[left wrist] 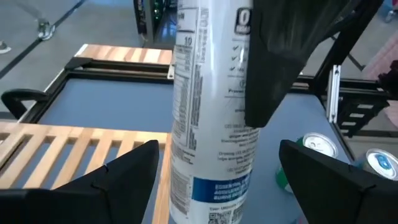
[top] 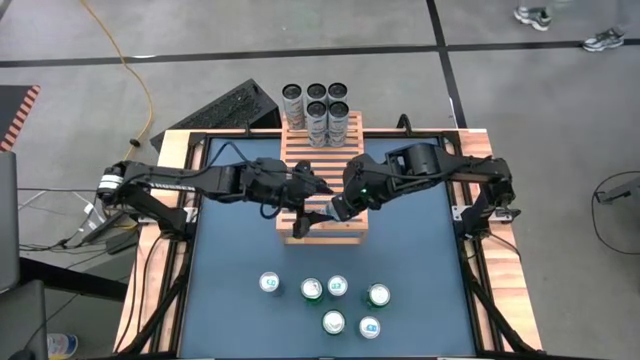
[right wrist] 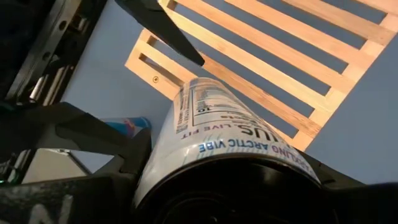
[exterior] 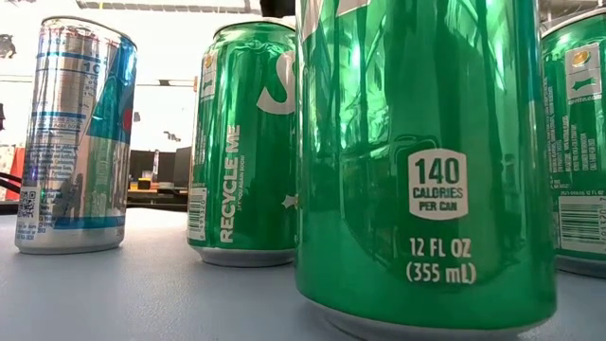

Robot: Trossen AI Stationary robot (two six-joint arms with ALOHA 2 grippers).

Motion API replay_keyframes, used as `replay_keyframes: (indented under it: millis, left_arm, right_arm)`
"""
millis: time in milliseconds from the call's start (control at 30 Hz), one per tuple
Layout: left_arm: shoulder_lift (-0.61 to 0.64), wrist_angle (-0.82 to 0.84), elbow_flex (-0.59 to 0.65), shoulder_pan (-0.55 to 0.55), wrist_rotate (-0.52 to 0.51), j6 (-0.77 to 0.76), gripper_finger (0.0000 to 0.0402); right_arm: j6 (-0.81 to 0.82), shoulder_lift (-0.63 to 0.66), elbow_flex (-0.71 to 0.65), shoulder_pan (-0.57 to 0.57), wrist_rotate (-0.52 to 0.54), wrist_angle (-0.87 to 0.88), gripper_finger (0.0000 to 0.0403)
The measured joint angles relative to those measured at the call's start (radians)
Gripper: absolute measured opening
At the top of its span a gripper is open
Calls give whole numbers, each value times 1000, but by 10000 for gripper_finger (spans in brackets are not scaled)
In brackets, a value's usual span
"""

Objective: Place canned beverage on shelf
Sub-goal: Put the white blue soda can on the shelf aligned to the other white blue soda can

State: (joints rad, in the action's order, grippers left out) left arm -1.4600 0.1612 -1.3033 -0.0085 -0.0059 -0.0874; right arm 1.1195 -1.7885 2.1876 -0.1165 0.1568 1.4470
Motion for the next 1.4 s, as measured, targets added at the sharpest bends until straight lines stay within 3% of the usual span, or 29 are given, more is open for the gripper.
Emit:
replay_keyframes:
  millis: [600,900,1067,1267,1400]
  left_arm:
    - [-65,9,2,5,27,-11,318]
    - [-63,9,1,5,35,-46,259]
    - [-63,11,1,5,38,-53,243]
    - [-63,13,1,6,78,-71,261]
    - [-62,20,0,4,88,-72,254]
  right_arm:
    - [-74,0,0,1,1,-92,230]
    - [-80,0,0,2,2,-96,235]
    - [-182,0,0,2,2,-96,238]
    - [-356,11,-1,-4,53,-99,239]
    - [-449,20,-1,-7,-8,-95,239]
